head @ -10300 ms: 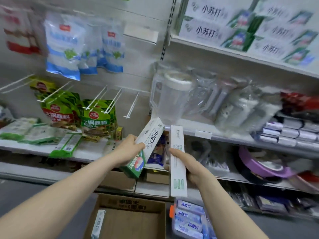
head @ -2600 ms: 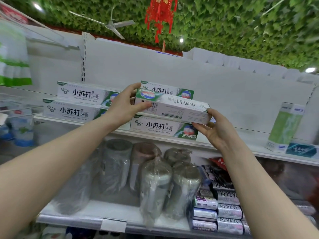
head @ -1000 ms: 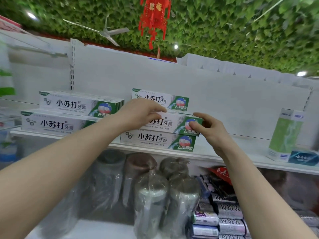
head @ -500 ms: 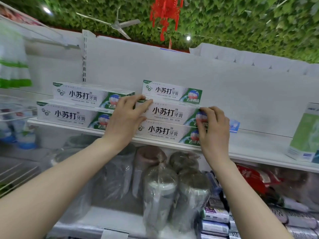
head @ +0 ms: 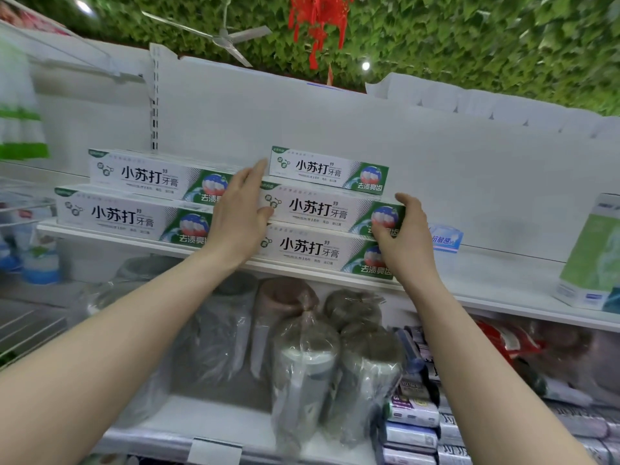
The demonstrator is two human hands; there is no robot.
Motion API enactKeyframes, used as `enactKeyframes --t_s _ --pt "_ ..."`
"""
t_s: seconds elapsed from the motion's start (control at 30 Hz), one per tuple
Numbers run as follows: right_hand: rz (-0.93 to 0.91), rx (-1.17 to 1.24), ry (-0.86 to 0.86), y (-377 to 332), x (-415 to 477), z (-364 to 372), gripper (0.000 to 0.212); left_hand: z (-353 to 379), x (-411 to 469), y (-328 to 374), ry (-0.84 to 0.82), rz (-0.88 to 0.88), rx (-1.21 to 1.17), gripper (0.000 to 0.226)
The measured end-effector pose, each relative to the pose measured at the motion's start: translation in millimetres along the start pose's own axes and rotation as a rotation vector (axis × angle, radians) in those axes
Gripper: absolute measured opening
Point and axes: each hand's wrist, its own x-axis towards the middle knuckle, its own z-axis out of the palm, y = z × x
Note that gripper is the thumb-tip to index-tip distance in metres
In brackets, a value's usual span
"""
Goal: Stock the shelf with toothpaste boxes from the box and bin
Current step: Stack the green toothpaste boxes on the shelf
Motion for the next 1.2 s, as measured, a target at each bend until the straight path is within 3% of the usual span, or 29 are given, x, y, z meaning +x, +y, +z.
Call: enactKeyframes --t_s 0.17,0.37,0.53,0.73,0.83,0.93,1.07,1.2 --pt "0.133 0.126 -0.058 7 -2 8 0.066 5 -2 0 -0.114 -0.144 -0.037 0.064" --pt "0.115 0.059 0.012 17 3 19 0.025 17 -1 -5 -0.048 -0.196 -0.132 0.044" --pt "0.055 -0.024 0.042 19 4 25 0.03 19 0 -9 -0.016 -0.191 -0.14 0.033" --pt "0.038 -0.052 0.059 17 3 26 0.032 15 -2 -1 -0.071 -0.215 -0.076 0.051" --pt "0.031 -0.062 0.066 18 0 28 0.051 12 -7 3 -0.085 -0.223 -0.061 0.057" --pt "-0.049 -0.129 0.145 17 -8 30 0.065 12 -19 4 -0.044 -0.167 -0.052 0.058" --pt "-0.264 -0.198 0.306 13 -31 36 0.061 5 -42 0 0.02 -0.041 -0.028 0.059" --pt "-0.417 -0.217 0.31 2 -73 65 0.056 -21 -75 -24 0.049 0.101 -0.021 0.05"
